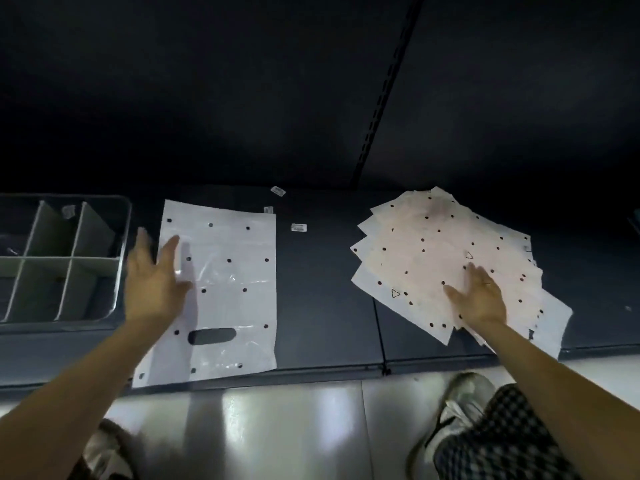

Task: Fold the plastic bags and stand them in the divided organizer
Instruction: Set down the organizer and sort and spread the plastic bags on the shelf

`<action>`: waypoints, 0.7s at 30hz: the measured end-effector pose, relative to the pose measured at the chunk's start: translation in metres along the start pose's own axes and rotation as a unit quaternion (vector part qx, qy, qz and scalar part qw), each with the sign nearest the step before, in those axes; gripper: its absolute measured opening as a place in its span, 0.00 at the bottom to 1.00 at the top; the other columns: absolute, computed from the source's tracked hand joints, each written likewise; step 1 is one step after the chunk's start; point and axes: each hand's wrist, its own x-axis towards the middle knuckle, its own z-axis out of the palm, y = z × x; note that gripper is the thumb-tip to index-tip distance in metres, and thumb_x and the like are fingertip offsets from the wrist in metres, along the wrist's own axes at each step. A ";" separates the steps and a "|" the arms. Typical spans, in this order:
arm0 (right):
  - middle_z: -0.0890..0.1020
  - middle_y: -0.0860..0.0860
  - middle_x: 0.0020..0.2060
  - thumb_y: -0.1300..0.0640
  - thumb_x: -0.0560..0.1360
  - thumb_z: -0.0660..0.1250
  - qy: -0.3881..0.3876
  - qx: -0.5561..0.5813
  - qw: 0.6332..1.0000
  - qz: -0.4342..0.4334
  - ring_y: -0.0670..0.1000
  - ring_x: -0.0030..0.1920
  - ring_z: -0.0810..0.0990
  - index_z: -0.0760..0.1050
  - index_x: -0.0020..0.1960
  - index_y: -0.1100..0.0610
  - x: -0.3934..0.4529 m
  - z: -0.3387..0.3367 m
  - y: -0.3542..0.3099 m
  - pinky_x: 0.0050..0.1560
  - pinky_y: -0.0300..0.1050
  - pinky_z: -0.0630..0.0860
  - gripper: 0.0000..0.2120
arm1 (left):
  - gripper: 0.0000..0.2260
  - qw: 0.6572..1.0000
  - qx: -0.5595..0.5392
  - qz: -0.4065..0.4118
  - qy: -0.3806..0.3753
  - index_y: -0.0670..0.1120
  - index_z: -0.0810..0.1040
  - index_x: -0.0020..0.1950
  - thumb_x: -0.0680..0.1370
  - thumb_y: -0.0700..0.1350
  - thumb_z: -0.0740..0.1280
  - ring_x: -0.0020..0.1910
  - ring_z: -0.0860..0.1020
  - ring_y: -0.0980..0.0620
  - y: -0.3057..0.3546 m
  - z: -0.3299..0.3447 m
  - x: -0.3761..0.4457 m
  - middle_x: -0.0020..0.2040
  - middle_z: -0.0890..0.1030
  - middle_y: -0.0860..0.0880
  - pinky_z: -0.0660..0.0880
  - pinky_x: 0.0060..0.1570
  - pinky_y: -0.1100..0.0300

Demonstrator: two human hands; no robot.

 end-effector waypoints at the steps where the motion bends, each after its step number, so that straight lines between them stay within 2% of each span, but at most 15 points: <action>1: 0.57 0.55 0.76 0.44 0.78 0.59 -0.009 -0.004 1.000 -0.001 0.58 0.75 0.55 0.54 0.76 0.55 0.003 -0.001 0.004 0.72 0.53 0.58 0.31 | 0.32 0.999 0.026 0.022 -0.004 0.47 0.64 0.73 0.72 0.42 0.73 0.74 0.54 0.36 0.000 0.004 0.001 0.77 0.51 0.41 0.62 0.67 0.38; 4: 0.71 0.56 0.69 0.50 0.79 0.61 0.042 -0.007 0.999 -0.024 0.61 0.67 0.68 0.68 0.70 0.57 0.002 0.000 0.004 0.62 0.52 0.70 0.22 | 0.28 0.987 0.027 0.114 -0.106 0.50 0.63 0.75 0.77 0.54 0.66 0.75 0.52 0.41 0.013 0.028 -0.017 0.78 0.52 0.45 0.56 0.72 0.41; 6: 0.78 0.57 0.61 0.54 0.79 0.62 0.105 0.038 0.993 -0.028 0.60 0.60 0.74 0.76 0.63 0.59 -0.003 0.000 -0.002 0.55 0.49 0.73 0.16 | 0.30 0.966 0.073 0.173 -0.181 0.56 0.49 0.77 0.78 0.66 0.50 0.77 0.45 0.47 0.020 0.047 -0.031 0.78 0.44 0.52 0.46 0.74 0.44; 7: 0.80 0.58 0.57 0.55 0.79 0.62 0.128 0.054 0.990 -0.028 0.60 0.58 0.76 0.78 0.60 0.60 -0.006 -0.001 -0.006 0.52 0.49 0.73 0.14 | 0.32 0.960 0.090 0.183 -0.193 0.58 0.42 0.76 0.75 0.70 0.42 0.77 0.42 0.50 0.021 0.054 -0.036 0.76 0.40 0.55 0.41 0.73 0.45; 9: 0.82 0.58 0.52 0.57 0.79 0.61 0.156 0.059 0.985 -0.053 0.59 0.55 0.76 0.79 0.58 0.61 -0.014 -0.004 -0.020 0.47 0.47 0.73 0.12 | 0.32 0.961 0.092 0.177 -0.194 0.60 0.37 0.73 0.71 0.70 0.36 0.76 0.40 0.51 0.019 0.058 -0.037 0.74 0.37 0.57 0.38 0.72 0.46; 11: 0.83 0.57 0.47 0.57 0.79 0.61 0.152 0.075 0.980 -0.102 0.58 0.49 0.78 0.79 0.55 0.61 -0.025 -0.003 -0.044 0.43 0.46 0.71 0.11 | 0.30 0.963 0.098 0.159 -0.193 0.60 0.40 0.75 0.76 0.69 0.42 0.77 0.41 0.50 0.016 0.056 -0.033 0.76 0.40 0.56 0.39 0.72 0.45; 13: 0.83 0.56 0.36 0.55 0.79 0.61 0.112 0.136 0.976 -0.129 0.56 0.38 0.80 0.78 0.49 0.60 -0.040 0.003 -0.078 0.38 0.45 0.71 0.09 | 0.28 0.968 0.099 0.130 -0.190 0.59 0.49 0.77 0.79 0.63 0.52 0.77 0.43 0.48 0.018 0.049 -0.029 0.78 0.46 0.52 0.42 0.72 0.44; 16: 0.79 0.53 0.25 0.57 0.79 0.62 -0.001 0.313 0.946 -0.090 0.47 0.24 0.79 0.73 0.42 0.58 -0.067 0.019 -0.133 0.31 0.40 0.75 0.08 | 0.26 0.977 0.020 0.141 -0.157 0.51 0.63 0.75 0.78 0.55 0.63 0.76 0.51 0.45 0.038 0.040 -0.029 0.77 0.55 0.47 0.49 0.73 0.47; 17: 0.78 0.52 0.24 0.57 0.79 0.62 -0.040 0.365 0.928 -0.071 0.45 0.23 0.79 0.71 0.40 0.58 -0.076 0.024 -0.150 0.30 0.38 0.77 0.09 | 0.26 0.974 -0.023 0.159 -0.157 0.49 0.65 0.74 0.77 0.53 0.65 0.76 0.54 0.45 0.049 0.038 -0.032 0.77 0.57 0.46 0.52 0.74 0.50; 19: 0.80 0.55 0.28 0.58 0.79 0.62 -0.132 0.457 0.879 -0.027 0.50 0.28 0.82 0.70 0.39 0.57 -0.090 0.033 -0.180 0.35 0.41 0.81 0.10 | 0.28 0.960 -0.115 0.180 -0.181 0.49 0.64 0.74 0.76 0.52 0.67 0.75 0.58 0.48 0.073 0.038 -0.042 0.76 0.60 0.47 0.55 0.72 0.57; 21: 0.81 0.57 0.34 0.56 0.79 0.63 -0.204 0.524 0.827 -0.024 0.52 0.32 0.82 0.72 0.42 0.58 -0.100 0.036 -0.198 0.39 0.43 0.82 0.08 | 0.31 0.943 -0.197 0.157 -0.216 0.49 0.59 0.76 0.76 0.51 0.68 0.73 0.61 0.50 0.094 0.040 -0.053 0.76 0.60 0.49 0.58 0.70 0.59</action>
